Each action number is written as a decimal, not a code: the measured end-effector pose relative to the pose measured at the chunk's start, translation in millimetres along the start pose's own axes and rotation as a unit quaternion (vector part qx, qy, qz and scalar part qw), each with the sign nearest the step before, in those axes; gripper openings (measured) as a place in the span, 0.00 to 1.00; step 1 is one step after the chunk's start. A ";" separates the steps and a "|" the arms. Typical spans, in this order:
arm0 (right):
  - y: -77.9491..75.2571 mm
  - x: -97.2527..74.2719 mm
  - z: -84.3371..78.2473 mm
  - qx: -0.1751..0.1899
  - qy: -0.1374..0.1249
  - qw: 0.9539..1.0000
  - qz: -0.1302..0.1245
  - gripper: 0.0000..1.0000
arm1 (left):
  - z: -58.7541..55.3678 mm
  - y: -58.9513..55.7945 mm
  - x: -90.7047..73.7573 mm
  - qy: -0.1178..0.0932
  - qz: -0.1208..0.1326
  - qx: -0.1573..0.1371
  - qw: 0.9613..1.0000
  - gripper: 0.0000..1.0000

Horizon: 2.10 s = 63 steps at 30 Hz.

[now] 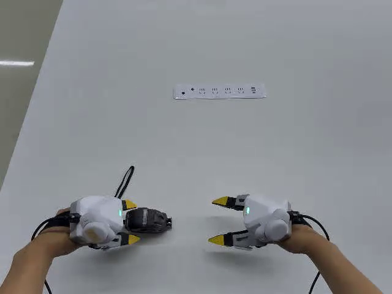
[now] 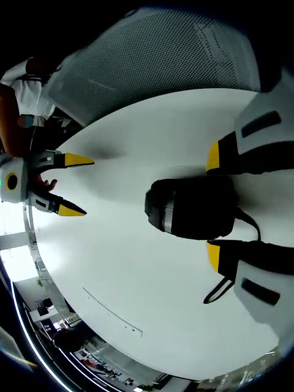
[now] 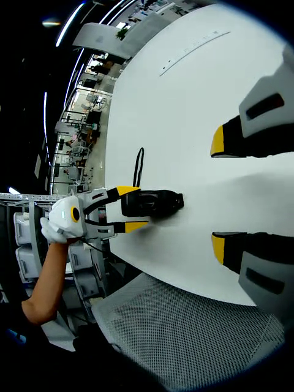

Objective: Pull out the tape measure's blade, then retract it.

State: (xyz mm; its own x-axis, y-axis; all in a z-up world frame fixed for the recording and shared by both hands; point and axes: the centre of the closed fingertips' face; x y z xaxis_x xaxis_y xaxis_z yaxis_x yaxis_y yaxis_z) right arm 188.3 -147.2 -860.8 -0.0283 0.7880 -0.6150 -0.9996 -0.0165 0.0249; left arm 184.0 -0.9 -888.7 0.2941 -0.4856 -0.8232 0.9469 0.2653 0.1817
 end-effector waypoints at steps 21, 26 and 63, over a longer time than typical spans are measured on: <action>-6.1 39.9 14.2 0.004 -0.020 1.000 0.022 0.40 | 1.5 2.7 11.0 0.007 0.001 0.025 1.000 0.31; -3.1 54.2 19.4 -0.001 -0.023 0.999 0.029 0.39 | 0.0 2.9 11.4 0.013 0.008 0.024 1.000 0.31; -1.3 105.9 15.7 -0.037 -0.022 0.997 0.065 0.16 | -0.7 4.4 10.8 -0.014 0.005 -0.012 1.000 0.29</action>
State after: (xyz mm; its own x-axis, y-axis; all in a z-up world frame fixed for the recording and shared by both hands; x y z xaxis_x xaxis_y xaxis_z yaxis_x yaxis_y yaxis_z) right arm 186.8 -54.1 -913.6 -0.1583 0.8026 -0.5751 -0.9855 -0.1642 0.0421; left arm 191.2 -4.4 -897.2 0.3078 -0.5053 -0.8062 0.9404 0.2903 0.1771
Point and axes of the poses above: the centre of the closed fingertips' face, and the gripper's own axes: x roughly forward along the fingers, y roughly to its left, z roughly out of its top, and after that the axes turned 6 degrees about z, right-handed
